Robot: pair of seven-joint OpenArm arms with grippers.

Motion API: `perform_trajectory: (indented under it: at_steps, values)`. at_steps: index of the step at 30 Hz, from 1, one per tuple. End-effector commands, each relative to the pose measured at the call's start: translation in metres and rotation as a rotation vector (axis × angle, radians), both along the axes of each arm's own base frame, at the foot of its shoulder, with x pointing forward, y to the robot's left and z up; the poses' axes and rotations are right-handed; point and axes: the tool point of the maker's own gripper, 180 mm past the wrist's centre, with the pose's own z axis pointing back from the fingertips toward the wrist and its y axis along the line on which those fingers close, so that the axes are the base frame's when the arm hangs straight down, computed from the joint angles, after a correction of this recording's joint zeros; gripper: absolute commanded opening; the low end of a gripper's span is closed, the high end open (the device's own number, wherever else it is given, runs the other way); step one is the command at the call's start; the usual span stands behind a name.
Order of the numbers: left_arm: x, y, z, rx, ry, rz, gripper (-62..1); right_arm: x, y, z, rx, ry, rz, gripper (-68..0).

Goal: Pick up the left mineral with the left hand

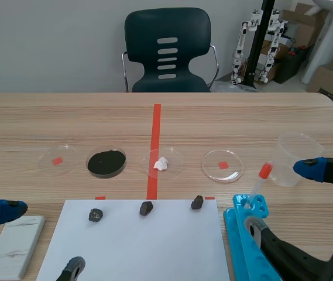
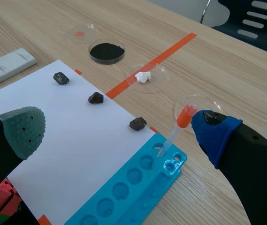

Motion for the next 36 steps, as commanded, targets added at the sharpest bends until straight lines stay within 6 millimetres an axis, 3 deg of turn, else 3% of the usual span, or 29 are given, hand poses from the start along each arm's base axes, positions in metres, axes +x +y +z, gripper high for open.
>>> perform_trajectory:
  at_steps: [1, 27, 36]
  values:
    - [0.003, -0.004, 0.008, -0.023, -0.023, -0.002, 1.4, 0.004, 0.003, 0.01, 0.027, -0.032, 0.001, 0.4]
    - [0.002, -0.003, 0.005, -0.016, -0.01, 0.004, 1.4, 0.004, 0.003, 0.01, 0.027, -0.032, 0.001, 0.4]
    - [0.013, 0.004, -0.021, 0.048, 0.146, 0.051, 1.4, 0.004, 0.003, 0.01, 0.027, -0.032, 0.001, 0.4]
